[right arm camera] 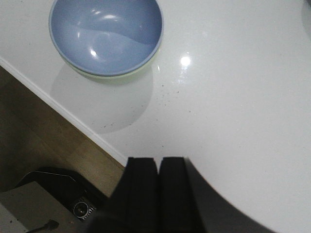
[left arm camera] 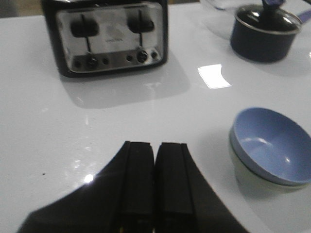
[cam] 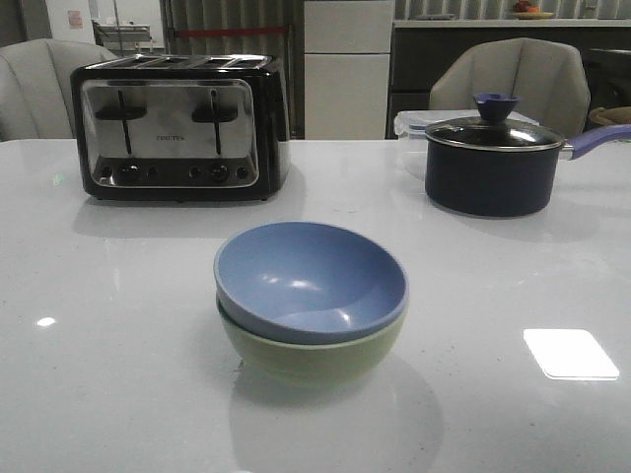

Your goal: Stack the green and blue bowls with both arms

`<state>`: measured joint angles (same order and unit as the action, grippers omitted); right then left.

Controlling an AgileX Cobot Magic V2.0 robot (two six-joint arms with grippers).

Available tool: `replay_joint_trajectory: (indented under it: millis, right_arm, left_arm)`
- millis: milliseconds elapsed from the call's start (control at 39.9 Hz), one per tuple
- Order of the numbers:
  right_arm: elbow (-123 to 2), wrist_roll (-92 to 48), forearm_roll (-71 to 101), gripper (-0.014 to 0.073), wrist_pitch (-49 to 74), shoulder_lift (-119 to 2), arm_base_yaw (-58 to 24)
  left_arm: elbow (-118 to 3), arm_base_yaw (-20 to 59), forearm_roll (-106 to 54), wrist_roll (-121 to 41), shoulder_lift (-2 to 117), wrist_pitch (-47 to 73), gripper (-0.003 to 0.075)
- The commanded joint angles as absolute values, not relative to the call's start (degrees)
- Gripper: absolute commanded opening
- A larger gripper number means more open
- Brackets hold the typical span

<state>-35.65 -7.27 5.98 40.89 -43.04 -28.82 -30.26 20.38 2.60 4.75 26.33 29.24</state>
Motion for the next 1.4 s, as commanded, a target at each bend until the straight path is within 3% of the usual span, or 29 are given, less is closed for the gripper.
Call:
replay_joint_trajectory:
  millis: [0, 376, 651, 1377]
  right_arm:
    - [-37.1, -7.2, 5.7, 0.0057, 37.7, -42.7, -28.8]
    - [-37.1, -7.2, 5.7, 0.0057, 37.7, -42.7, -28.8]
    - [-37.1, -7.2, 5.7, 0.0057, 37.8, -42.7, -28.8]
    - [-37.1, -7.2, 5.7, 0.0057, 37.9, -42.7, -28.8]
  left_arm:
    - [-25.7, 15.2, 1.9, 4.7, 20.9, 19.1, 0.0093]
    - [-4.7, 0.9, 0.0, 4.7, 0.4, 3.7, 0.0093]
    - [0.5, 0.6, 0.3, 4.7, -1.4, 1.6, 0.0093]
    - [0.5, 2.7, 0.0, 0.0, -1.4, -2.4, 0.0093]
